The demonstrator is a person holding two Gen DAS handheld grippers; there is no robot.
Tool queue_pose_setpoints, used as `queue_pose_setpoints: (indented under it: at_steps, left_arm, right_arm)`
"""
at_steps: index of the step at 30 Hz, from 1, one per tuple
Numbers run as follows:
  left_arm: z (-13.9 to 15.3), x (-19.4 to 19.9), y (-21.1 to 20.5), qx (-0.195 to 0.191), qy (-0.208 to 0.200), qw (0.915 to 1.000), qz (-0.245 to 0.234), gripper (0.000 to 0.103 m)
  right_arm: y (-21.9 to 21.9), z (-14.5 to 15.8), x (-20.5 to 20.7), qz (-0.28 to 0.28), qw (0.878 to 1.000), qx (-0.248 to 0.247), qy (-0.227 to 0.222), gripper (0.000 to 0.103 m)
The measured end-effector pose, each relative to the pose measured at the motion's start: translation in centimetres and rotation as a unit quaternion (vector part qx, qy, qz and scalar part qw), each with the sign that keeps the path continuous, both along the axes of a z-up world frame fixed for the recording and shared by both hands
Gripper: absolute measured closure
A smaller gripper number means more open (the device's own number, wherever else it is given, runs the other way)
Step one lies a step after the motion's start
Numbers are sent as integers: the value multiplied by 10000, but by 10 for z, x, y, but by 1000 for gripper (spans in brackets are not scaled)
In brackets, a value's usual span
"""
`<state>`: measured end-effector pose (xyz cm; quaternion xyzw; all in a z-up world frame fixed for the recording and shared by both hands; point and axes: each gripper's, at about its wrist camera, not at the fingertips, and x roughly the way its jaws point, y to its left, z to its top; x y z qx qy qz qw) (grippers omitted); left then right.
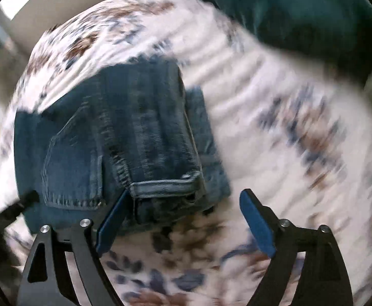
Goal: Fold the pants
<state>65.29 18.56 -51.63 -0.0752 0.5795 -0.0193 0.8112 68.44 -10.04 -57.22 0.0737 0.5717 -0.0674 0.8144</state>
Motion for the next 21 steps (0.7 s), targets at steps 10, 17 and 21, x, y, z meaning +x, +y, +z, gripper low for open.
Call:
queue_pose_setpoints:
  at_steps: [10,17,21]
  left_arm:
    - [91,-70,-47,671,-578,9961,-67,2]
    - [174,-117,-58,836,-981,9916,123,2]
    - [222,-155,-63,910,-1218,9882,196,2]
  right_arm:
    - [17,100,-63,322,9981,-508,-160,12]
    - [6,194,-128,420,9960,-446,-649,12]
    - [4,256,-174,462,9925,-527,-998,12]
